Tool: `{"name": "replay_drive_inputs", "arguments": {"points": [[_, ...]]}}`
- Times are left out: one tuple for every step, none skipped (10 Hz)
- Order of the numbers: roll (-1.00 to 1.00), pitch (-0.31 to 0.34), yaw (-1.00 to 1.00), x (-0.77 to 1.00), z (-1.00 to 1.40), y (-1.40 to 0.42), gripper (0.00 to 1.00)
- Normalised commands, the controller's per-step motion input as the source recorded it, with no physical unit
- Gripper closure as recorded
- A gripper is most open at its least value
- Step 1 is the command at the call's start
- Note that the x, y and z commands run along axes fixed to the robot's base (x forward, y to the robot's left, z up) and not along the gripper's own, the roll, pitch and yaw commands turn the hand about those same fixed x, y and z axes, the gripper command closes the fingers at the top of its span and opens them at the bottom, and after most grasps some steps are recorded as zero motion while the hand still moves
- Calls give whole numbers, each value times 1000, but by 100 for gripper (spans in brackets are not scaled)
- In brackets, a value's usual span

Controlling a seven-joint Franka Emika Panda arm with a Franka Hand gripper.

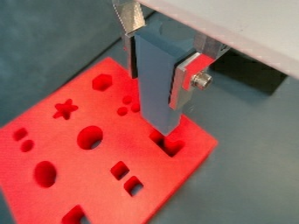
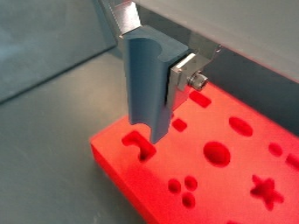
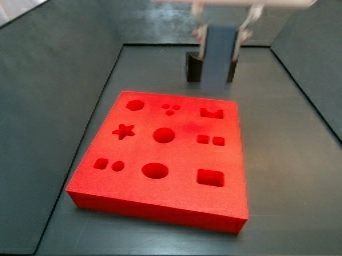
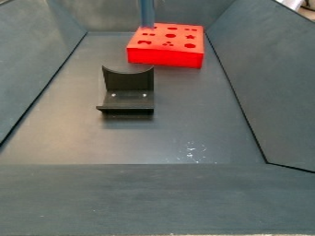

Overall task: Pick up the arch object. Move up. Place the arch object on the fixture. Regrasp the arch object. Rotate the arch object. Move to above the board. Insert the arch object.
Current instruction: Insert the arch object.

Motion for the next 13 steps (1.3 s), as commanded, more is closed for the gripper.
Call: {"name": "replay_drive_inputs", "arguments": {"points": [[77, 31, -234, 751, 0, -157, 100], [137, -40, -234, 934, -240, -71, 100], [187, -79, -103, 1000, -403, 0, 100], [190, -50, -20, 1000, -194, 91, 100], [229, 0, 0, 1000, -37, 40, 100], [221, 21, 63, 1000, -43, 0, 100], [49, 23, 0, 277, -74, -111, 100], [120, -71, 417, 83, -589, -323, 100], [0, -157, 737, 69, -711, -180, 100], [-114, -154, 780, 183, -551, 0, 100], [0, -93, 583, 440, -297, 186, 100], [0, -33, 74, 143, -29, 69, 100], [0, -17, 0, 0, 0, 0, 100]]}}
